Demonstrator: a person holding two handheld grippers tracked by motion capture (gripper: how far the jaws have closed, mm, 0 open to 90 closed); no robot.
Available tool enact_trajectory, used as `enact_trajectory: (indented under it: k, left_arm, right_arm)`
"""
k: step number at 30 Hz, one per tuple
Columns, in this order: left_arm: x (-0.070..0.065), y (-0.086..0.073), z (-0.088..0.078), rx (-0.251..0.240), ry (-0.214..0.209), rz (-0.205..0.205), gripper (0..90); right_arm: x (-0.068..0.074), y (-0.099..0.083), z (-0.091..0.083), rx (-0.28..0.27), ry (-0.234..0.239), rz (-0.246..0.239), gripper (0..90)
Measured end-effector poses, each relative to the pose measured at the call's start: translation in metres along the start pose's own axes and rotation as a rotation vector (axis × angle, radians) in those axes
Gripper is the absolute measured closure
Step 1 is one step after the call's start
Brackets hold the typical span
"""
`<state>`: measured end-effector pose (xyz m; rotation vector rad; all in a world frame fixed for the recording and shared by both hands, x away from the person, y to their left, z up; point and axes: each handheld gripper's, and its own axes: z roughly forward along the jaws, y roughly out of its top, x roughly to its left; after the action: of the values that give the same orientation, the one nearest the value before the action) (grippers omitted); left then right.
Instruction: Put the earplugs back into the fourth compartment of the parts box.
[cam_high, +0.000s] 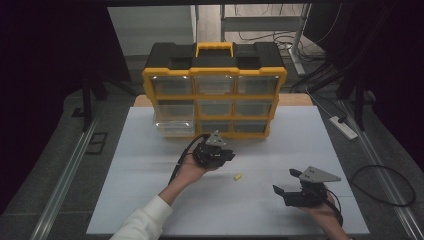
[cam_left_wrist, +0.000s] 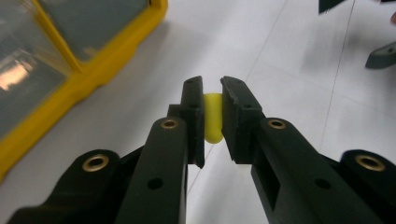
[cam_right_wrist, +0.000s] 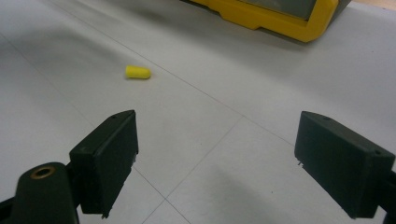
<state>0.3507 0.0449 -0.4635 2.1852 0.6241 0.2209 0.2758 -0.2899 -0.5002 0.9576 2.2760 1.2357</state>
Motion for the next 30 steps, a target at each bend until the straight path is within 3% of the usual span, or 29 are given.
enact_trajectory:
  k: [12, 19, 30]
  left_arm:
    - [0.002, 0.007, -0.032, -0.119, 0.025, -0.019, 79.0]
    - [0.005, 0.013, -0.060, -0.201, 0.038, -0.023, 78.8]
    - [0.014, 0.015, -0.094, -0.284, 0.075, -0.053, 78.8]
  right_arm:
    - [0.000, 0.000, 0.000, -0.001, 0.002, -0.001, 14.3]
    - [0.000, 0.000, 0.000, 0.000, 0.004, -0.004, 14.3]
    - [0.000, 0.000, 0.000, 0.001, 0.002, -0.005, 14.3]
